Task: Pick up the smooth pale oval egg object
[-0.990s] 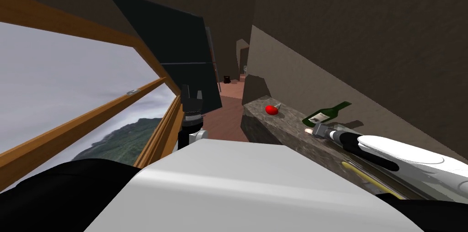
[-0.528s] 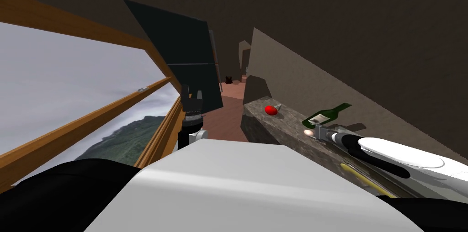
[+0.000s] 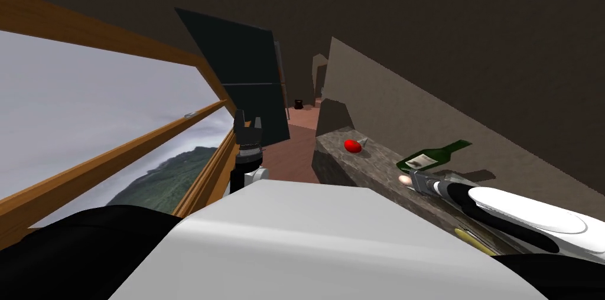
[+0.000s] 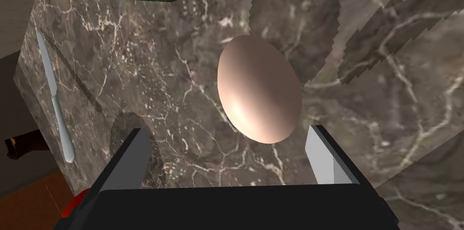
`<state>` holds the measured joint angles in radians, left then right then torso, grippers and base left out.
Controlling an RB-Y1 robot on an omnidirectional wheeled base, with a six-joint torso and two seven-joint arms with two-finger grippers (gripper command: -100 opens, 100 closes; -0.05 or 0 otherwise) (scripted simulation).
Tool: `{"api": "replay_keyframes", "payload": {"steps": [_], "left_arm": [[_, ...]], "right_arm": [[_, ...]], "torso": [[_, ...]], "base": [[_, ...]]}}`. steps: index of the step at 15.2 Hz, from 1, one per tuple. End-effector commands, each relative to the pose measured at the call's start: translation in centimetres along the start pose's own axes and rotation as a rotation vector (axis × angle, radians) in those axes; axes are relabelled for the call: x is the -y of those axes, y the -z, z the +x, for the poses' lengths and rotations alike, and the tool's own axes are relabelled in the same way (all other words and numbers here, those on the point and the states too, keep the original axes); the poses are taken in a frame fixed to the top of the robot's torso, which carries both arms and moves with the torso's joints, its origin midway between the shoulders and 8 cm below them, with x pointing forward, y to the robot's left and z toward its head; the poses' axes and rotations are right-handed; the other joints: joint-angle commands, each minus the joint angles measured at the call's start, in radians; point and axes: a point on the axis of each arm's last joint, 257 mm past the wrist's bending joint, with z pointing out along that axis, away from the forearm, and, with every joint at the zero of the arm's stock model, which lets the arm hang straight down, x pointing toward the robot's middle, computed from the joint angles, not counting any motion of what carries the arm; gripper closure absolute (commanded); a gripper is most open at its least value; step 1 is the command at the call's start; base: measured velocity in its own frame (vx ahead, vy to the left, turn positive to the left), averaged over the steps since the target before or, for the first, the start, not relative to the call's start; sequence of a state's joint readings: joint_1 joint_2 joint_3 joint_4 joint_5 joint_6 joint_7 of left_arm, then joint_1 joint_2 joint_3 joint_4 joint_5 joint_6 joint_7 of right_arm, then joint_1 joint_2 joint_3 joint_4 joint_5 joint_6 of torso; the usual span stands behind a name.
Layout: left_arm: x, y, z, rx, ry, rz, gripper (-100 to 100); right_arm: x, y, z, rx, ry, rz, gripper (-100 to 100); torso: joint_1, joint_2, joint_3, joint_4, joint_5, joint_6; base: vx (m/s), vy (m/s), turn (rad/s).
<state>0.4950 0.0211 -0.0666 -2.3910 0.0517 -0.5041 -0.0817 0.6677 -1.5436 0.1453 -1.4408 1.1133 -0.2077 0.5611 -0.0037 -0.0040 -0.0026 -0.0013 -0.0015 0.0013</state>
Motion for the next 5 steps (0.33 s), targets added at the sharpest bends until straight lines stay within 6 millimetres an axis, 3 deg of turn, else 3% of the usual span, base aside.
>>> {"api": "replay_keyframes", "payload": {"steps": [1, 3, 4, 5], "left_arm": [[0.0, 0.0, 0.0, 0.0, 0.0, 0.0, 0], [0.0, 0.0, 0.0, 0.0, 0.0, 0.0, 0], [0.0, 0.0, 0.0, 0.0, 0.0, 0.0, 0], [0.0, 0.0, 0.0, 0.0, 0.0, 0.0, 0]], "right_arm": [[-1.2, -0.4, 0.2, -0.01, -0.009, 0.005, -100], [-1.1, -0.3, 0.2, -0.007, -0.01, 0.001, -100], [0.0, 0.0, 0.0, 0.0, 0.0, 0.0, 100], [-0.9, -0.2, 0.1, -0.006, -0.005, 0.0, 100]], "torso": [[0.0, 0.0, 0.0, 0.0, 0.0, 0.0], [-0.001, 0.0, 0.0, 0.0, -0.001, -0.001], [-0.001, 0.001, 0.001, 0.0, -0.001, -0.001], [0.0, 0.002, 0.002, 0.001, 0.001, -0.001]], "base": [[0.043, -0.017, 0.081], [0.043, -0.026, 0.092], [-0.008, 0.0, -0.109], [-0.014, 0.006, -0.079]]}}
